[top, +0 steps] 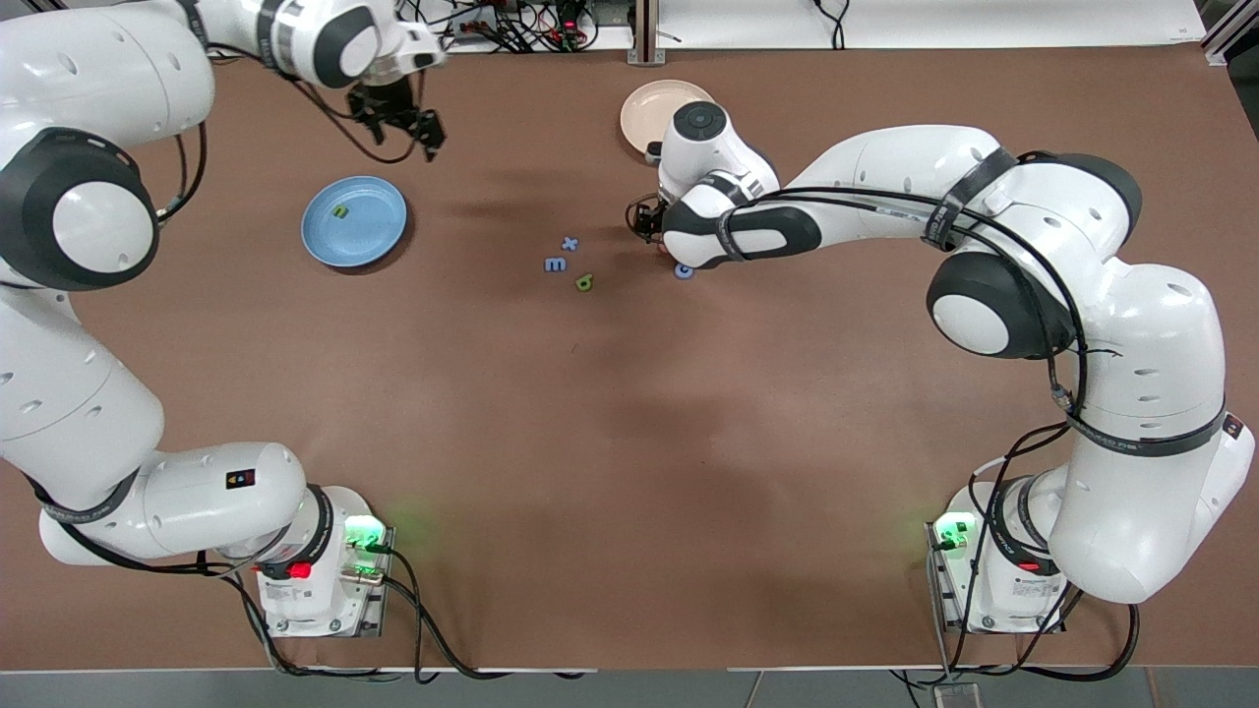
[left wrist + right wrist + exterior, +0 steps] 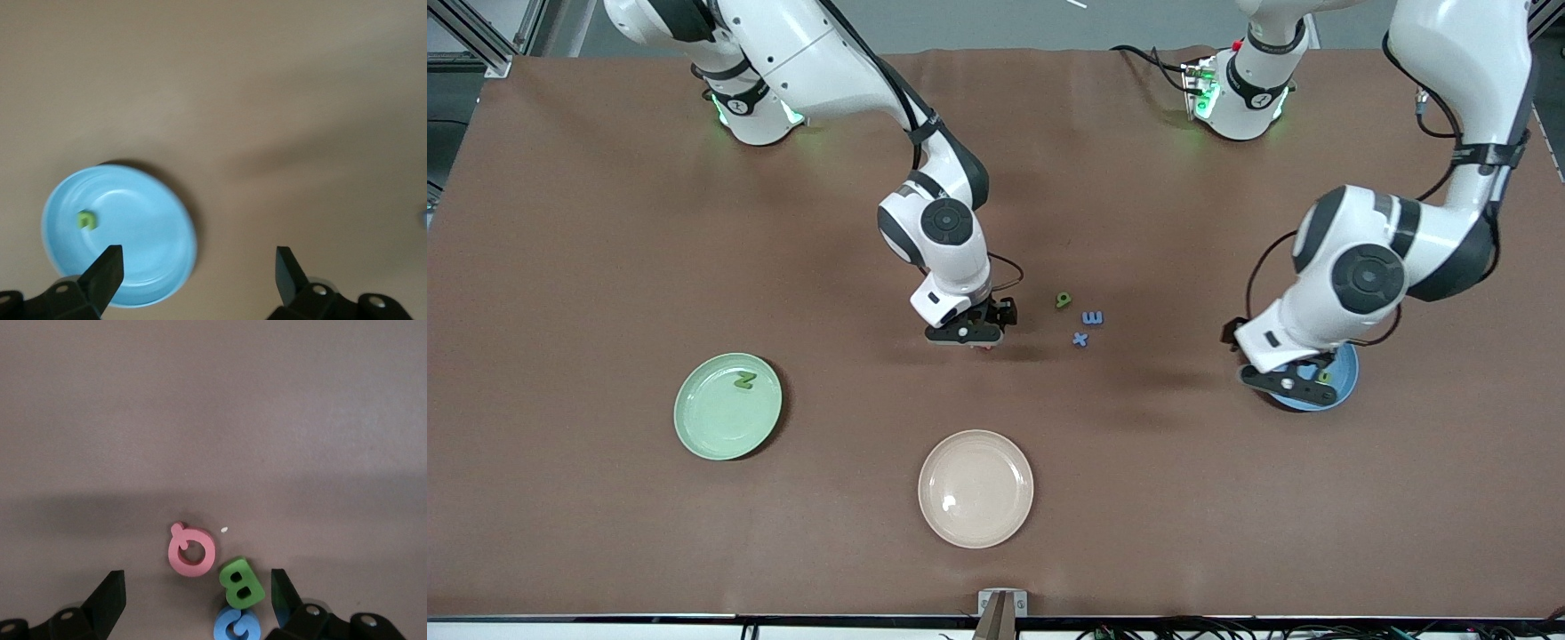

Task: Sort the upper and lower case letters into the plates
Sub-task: 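Grasp the pink letter with the right gripper while the left gripper reaches letters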

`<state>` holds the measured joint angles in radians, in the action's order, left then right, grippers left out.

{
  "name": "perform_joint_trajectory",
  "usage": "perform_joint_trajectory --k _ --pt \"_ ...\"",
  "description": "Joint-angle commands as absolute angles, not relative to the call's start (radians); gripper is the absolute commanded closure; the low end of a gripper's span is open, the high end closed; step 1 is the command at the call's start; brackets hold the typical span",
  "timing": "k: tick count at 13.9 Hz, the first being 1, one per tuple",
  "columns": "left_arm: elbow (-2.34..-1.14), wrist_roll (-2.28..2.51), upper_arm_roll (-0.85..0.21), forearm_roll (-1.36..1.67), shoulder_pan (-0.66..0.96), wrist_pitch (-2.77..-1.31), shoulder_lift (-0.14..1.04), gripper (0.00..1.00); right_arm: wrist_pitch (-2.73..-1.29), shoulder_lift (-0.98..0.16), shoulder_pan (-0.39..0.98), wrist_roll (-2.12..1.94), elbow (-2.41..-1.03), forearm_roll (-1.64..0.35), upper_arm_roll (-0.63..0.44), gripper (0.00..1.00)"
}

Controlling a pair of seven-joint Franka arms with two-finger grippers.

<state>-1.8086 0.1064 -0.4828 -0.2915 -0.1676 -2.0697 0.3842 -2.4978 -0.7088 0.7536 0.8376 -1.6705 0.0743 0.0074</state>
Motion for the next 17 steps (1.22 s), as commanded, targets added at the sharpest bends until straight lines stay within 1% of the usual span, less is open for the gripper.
perform_joint_trajectory --k 1,5,8,10,13,14,17 --pt "-1.744 0.149 -0.552 -0.261 -0.157 -2.052 0.449 0.0 -2.491 -0.721 0.755 0.848 -1.651 0.135 -0.003 0.05" --pt "-1.692 0.276 -0.566 -0.233 -0.049 -2.063 0.495 0.0 -2.493 -0.775 0.753 0.85 -1.597 0.147 -0.005 0.05" --pt "-1.637 0.294 -0.566 -0.245 0.006 -2.066 0.561 0.0 -2.502 -0.79 0.758 0.851 -1.588 0.15 -0.005 0.08" --pt "-1.628 0.311 -0.563 -0.244 0.05 -2.094 0.595 0.0 -2.511 -0.793 0.758 0.853 -1.588 0.155 -0.005 0.12" --pt "-1.628 0.396 -0.558 -0.247 0.092 -2.186 0.644 0.0 -2.517 -0.798 0.758 0.857 -1.589 0.153 -0.005 0.23" --pt "-1.628 0.412 -0.557 -0.25 0.104 -2.213 0.664 0.0 -2.519 -0.798 0.759 0.873 -1.589 0.153 -0.005 0.25" --pt "-1.631 0.468 -0.537 -0.36 0.133 -2.25 0.709 0.0 -2.519 -0.795 0.759 0.894 -1.589 0.146 -0.003 0.31"
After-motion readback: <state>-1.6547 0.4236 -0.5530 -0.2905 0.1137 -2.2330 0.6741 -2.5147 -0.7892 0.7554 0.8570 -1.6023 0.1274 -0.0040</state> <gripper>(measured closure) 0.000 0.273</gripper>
